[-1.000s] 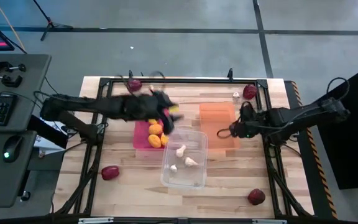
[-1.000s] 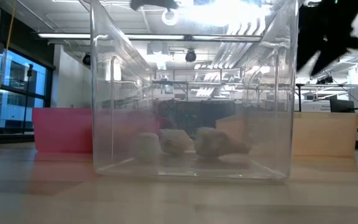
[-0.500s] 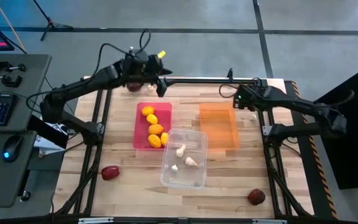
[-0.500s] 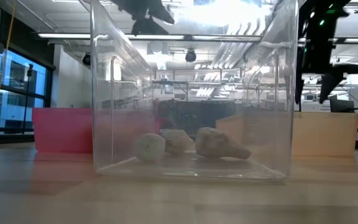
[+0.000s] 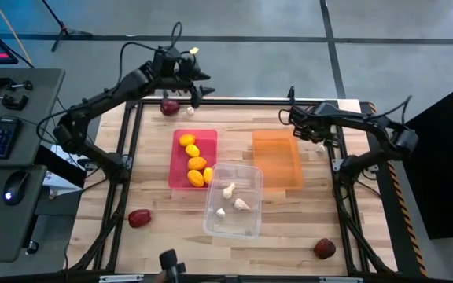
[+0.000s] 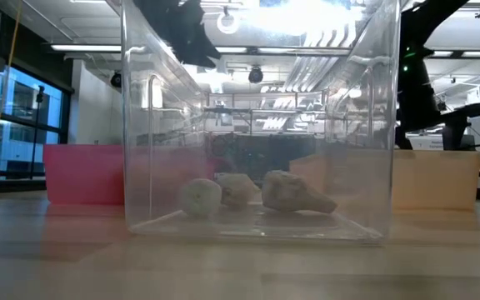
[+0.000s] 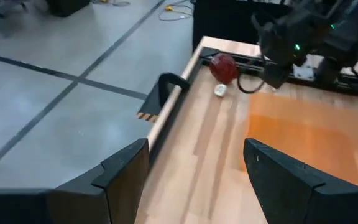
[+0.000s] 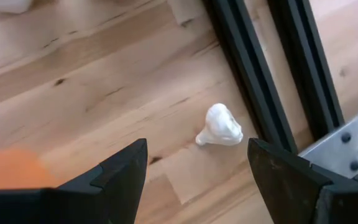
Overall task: Sort produce into baskets
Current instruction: Put the garlic into the transparent bin
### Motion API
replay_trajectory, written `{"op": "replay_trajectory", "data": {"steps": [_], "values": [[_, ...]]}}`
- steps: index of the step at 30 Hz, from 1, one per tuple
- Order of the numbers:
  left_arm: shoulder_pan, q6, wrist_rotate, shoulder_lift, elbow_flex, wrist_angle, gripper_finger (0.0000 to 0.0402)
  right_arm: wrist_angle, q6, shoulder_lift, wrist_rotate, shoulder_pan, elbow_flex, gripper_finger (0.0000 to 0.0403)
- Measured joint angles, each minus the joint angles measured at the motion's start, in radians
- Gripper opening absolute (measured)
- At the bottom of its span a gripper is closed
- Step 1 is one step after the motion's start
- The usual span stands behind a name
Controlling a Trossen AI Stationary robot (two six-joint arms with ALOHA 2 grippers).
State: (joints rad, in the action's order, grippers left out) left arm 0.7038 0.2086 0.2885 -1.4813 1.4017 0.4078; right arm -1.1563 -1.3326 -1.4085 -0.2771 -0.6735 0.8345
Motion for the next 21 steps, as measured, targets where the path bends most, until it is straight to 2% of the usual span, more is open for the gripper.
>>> {"op": "replay_trajectory", "data": {"steps": [8,16,21], "values": [[0.082,-0.021,0.095,0.001,0.0,-0.028,0.025,-0.009,-0.097,-0.097,-0.019,-0.007,0.0,0.0268],[0.104,-0.021,0.097,0.001,0.0,-0.029,0.025,-0.011,-0.191,-0.211,-0.072,-0.007,0.002,0.0268],[0.104,-0.021,0.096,0.001,0.0,-0.032,0.025,-0.013,-0.195,-0.27,-0.094,-0.009,0.0,0.0268]]}}
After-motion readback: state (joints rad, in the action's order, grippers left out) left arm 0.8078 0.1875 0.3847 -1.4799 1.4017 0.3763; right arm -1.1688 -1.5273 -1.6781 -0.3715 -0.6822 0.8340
